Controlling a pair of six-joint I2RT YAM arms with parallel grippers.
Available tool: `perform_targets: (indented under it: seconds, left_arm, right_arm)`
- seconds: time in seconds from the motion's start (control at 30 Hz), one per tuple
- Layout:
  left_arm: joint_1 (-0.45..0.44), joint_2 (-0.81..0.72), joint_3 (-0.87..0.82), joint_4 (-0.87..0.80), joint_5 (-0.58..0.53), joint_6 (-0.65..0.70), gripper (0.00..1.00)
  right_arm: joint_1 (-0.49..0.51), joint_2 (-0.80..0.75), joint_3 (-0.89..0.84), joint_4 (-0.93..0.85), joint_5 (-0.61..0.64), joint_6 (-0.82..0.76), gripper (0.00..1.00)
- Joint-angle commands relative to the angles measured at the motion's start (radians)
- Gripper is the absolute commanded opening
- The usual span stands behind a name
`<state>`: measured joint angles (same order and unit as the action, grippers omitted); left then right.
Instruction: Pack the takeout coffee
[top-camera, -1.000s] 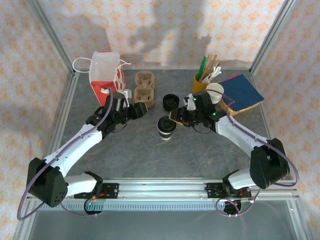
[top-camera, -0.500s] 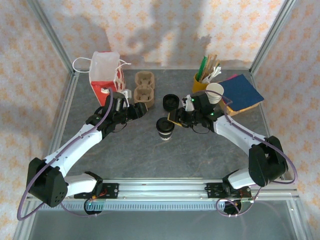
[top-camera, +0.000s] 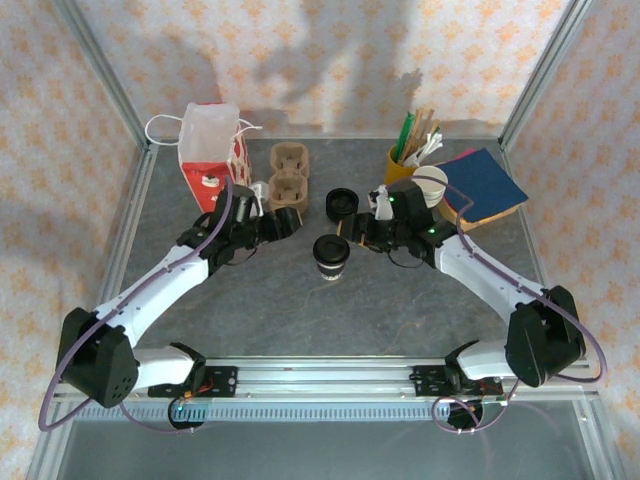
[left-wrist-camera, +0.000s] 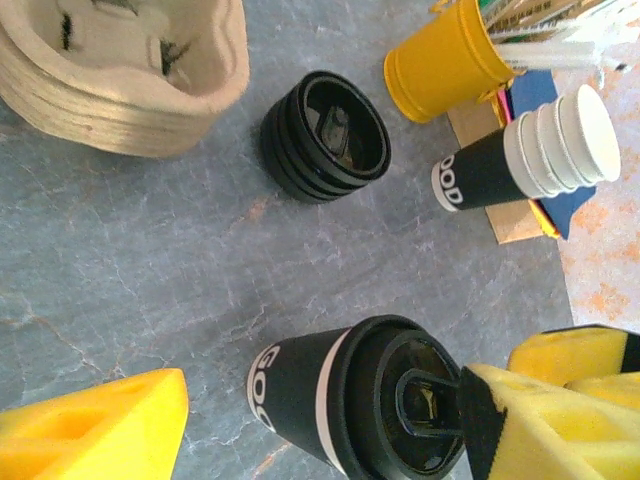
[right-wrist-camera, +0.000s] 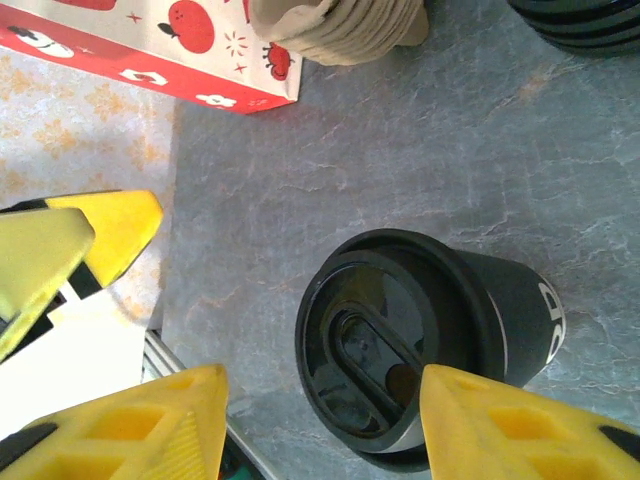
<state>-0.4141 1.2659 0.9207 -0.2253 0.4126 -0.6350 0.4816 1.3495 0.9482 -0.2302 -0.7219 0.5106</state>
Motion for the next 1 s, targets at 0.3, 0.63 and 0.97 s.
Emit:
perform_targets:
  seconds: [0.3,0.63,0.97]
  left_arm:
    - [-0.06,0.124,0.006,0.099,0.116,0.038,0.79]
    - [-0.074,0.169,-0.007,0.115,0.179,0.078,0.79]
    - [-0.075,0.225,-0.022,0.129,0.185,0.087,0.78]
  right_arm:
    - [0.005,-0.038,-0.061,-0.02,0.092,-0.039,0.56]
    - [0.005,-0.012,-0.094,0.05,0.056,-0.015,0.57]
    - [0.005,0.037,-0.099,0.086,0.049,-0.004,0.57]
